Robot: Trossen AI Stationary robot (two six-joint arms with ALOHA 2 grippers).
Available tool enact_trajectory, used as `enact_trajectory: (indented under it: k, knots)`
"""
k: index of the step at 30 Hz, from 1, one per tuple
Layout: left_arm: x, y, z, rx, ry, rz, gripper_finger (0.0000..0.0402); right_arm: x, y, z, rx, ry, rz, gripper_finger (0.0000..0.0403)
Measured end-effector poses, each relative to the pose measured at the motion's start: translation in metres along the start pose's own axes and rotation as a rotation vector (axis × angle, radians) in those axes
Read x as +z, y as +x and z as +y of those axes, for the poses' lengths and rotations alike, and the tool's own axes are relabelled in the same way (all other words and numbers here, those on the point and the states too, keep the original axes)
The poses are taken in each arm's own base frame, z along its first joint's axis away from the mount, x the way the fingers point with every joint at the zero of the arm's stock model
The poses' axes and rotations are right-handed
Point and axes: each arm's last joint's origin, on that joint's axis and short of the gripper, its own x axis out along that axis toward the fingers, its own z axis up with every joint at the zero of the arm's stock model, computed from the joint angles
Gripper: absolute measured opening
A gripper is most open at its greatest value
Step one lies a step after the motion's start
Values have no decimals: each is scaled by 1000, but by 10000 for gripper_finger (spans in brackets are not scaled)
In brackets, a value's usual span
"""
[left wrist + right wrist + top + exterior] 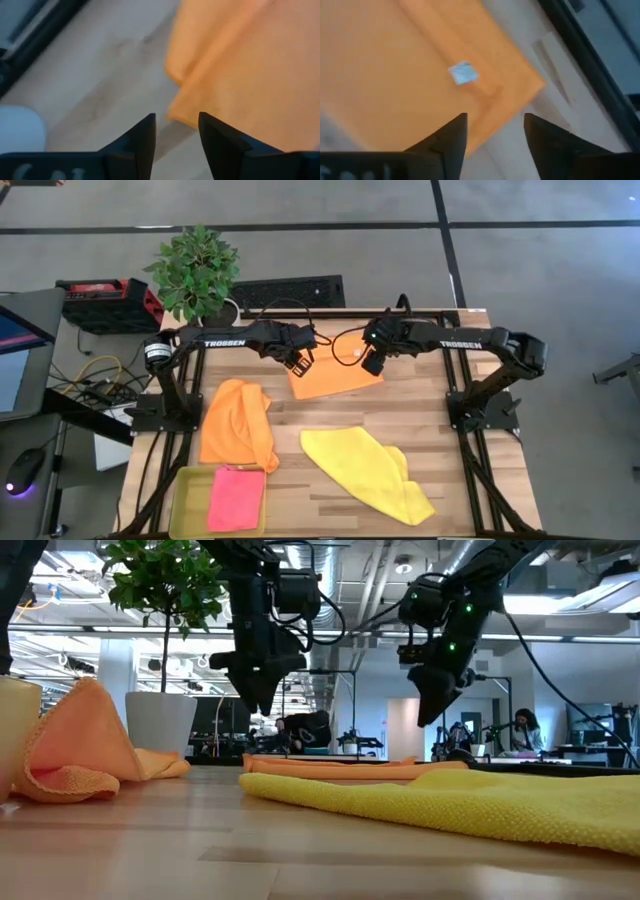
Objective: Fold microfiber towels
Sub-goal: Fold the top orange microfiber towel
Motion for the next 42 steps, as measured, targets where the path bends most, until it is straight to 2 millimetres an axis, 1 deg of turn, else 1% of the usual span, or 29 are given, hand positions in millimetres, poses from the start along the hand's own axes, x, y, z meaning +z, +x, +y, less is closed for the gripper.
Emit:
enact_trajectory:
  k: [2, 3, 6, 8, 11, 14, 16, 19, 25, 27, 29, 31, 33, 37, 38, 39, 42]
  knots:
    - [-1, -1, -2, -56, 49, 29, 143, 3, -4, 3, 99, -16, 2, 229]
    - [-3, -2, -4, -84, 76, 43, 143, 1, -6, 6, 166, -51, 12, 232]
    - [-7, -4, -12, -125, 123, 56, 140, -3, -13, 20, 351, -240, 15, 234]
    - [-11, -7, -17, -133, 139, 58, 140, -10, -16, 31, 394, -388, 57, 233]
    - [-14, -9, -23, -138, 148, 56, 140, -15, -13, 46, 390, -553, 63, 229]
    - [-17, -11, -27, -143, 157, 54, 139, -20, -4, 57, 379, -632, 78, 224]
    - [-18, -12, -30, -146, 165, 53, 139, -25, 5, 61, 339, -654, 119, 221]
    - [-21, -13, -33, -149, 173, 52, 139, -25, 18, 64, 248, -658, 160, 215]
    - [-25, -16, -39, -161, 187, 54, 139, -30, 37, 66, 195, -672, 232, 205]
    - [-26, -16, -40, -163, 190, 55, 139, -31, 41, 66, 186, -675, 249, 200]
    - [-26, -17, -40, -163, 191, 56, 139, -31, 42, 66, 186, -676, 253, 188]
    - [-27, -17, -40, -161, 192, 60, 139, -31, 42, 66, 185, -679, 251, 164]
    - [-27, -17, -39, -155, 185, 70, 139, -31, 41, 66, 184, -680, 248, 127]
    - [-30, -23, -35, -145, 159, 86, 139, -26, 33, 64, 178, -676, 215, 30]
    - [-31, -26, -33, -140, 149, 95, 139, -24, 31, 63, 177, -678, 203, 17]
    - [-32, -30, -30, -141, 136, 94, 139, -20, 28, 63, 175, -681, 185, 14]
    - [-33, -41, -25, -148, 104, 70, 139, -8, 18, 62, 157, -694, 127, 22]
